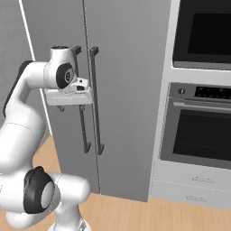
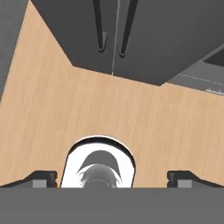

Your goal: Grab a lemon wedge from the fridge and one ice cube from the ice bowl, and put them in the glass of lemonade.

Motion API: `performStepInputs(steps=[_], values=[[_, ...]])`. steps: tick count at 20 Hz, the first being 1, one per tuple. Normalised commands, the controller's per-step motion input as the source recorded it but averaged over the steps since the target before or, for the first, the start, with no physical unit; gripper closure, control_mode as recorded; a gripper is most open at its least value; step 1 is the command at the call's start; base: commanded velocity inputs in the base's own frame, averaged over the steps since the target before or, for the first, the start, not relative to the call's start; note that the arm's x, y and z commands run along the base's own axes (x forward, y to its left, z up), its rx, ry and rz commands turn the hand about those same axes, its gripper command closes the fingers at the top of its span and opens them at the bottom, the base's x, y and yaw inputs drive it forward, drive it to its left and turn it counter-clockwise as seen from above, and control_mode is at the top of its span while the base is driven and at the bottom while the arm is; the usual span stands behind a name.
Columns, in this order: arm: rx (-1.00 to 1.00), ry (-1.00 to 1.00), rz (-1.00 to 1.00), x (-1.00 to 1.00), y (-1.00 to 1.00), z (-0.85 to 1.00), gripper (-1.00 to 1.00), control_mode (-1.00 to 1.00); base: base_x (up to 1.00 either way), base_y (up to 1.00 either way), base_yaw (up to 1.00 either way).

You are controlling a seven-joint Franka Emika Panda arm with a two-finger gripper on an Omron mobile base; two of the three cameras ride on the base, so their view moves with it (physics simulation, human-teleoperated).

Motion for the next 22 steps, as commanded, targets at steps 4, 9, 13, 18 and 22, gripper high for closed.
performStepInputs(steps=[4, 9, 13, 18, 22], values=[[-0.16, -0.15, 0.00, 0.04, 0.10, 0.52, -1.00, -1.00, 0.00, 0.00, 0.00], [-0.03, -0.45, -0.03, -0.65, 0.01, 0.17, -1.00, -1.00, 0.00, 0.00, 0.00], [0.00, -0.46, -0.11, -0.41, 0.00, 0.01, -1.00, -1.00, 0.00, 0.00, 0.00], [0.09, -0.32, -0.03, 0.19, 0.00, 0.00, -1.00, -1.00, 0.00, 0.00, 0.00], [0.07, -0.30, 0.00, 0.15, 0.00, 0.02, -1.00, -1.00, 0.00, 0.00, 0.00]])
